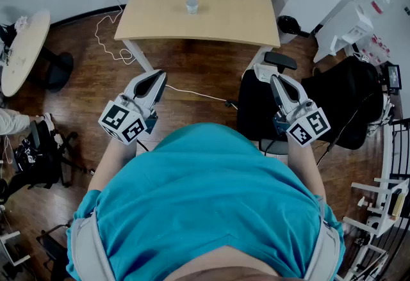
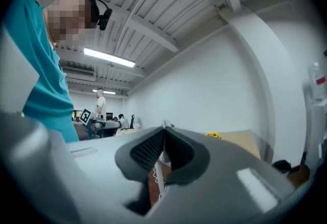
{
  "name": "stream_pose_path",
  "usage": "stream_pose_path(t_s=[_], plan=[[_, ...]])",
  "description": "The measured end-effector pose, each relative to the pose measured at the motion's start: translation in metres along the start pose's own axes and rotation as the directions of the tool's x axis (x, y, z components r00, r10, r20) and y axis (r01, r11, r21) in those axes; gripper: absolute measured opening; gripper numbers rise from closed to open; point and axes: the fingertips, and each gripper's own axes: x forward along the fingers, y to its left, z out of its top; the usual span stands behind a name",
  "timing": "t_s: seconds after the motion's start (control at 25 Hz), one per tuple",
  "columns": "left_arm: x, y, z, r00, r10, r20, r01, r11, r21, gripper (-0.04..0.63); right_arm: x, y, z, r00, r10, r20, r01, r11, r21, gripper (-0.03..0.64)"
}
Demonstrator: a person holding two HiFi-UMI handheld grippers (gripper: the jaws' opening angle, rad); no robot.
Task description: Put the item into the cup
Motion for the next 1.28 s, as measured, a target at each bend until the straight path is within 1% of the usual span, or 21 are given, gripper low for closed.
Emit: stream_pose_path(t_s=[0.16,0.44,0.56,0.68,0.84,1.0,1.28], plan=[[0.027,-0.014,-0.001,1.000,-0.004,-0.002,0.004,1.000,-0.010,0.002,-0.013,-0.020,0.001,1.000,0.013,-0.008,-0.013,1.000,-0.017,0.006],[0.078,-0.036,-0.003,1.000,-0.007,-0.016,0.007,1.000,0.007,0.002,-0.023,-0.056,0.002,0.999,0.054,-0.010,-0.054,0.998,-0.028,0.006],[0.089,-0.036,-0.002,1.000,-0.001,-0.022,0.001,1.000,0.014,0.002,-0.018,-0.066,-0.003,0.997,0.069,-0.021,-0.069,0.997,-0.035,0.006],[0.093,-0.026,-0.004,0.999,-0.002,-0.036,0.003,1.000,0.021,0.002,-0.006,-0.073,-0.009,0.997,0.069,-0.023,-0.069,0.997,-0.015,0.006],[0.093,0.011,-0.002,1.000,0.005,-0.027,-0.004,1.000,0.014,0.002,0.028,-0.076,-0.017,0.998,0.062,-0.032,-0.062,0.998,0.004,0.006],[0.092,0.069,0.002,1.000,-0.012,-0.011,0.012,1.000,0.008,0.002,0.085,-0.075,-0.019,0.998,0.044,-0.034,-0.043,0.999,0.016,0.006],[0.095,0.167,0.011,0.996,-0.087,-0.032,0.087,0.996,0.004,0.002,0.177,-0.086,-0.011,0.998,-0.054,-0.029,0.055,0.998,0.036,0.006]])
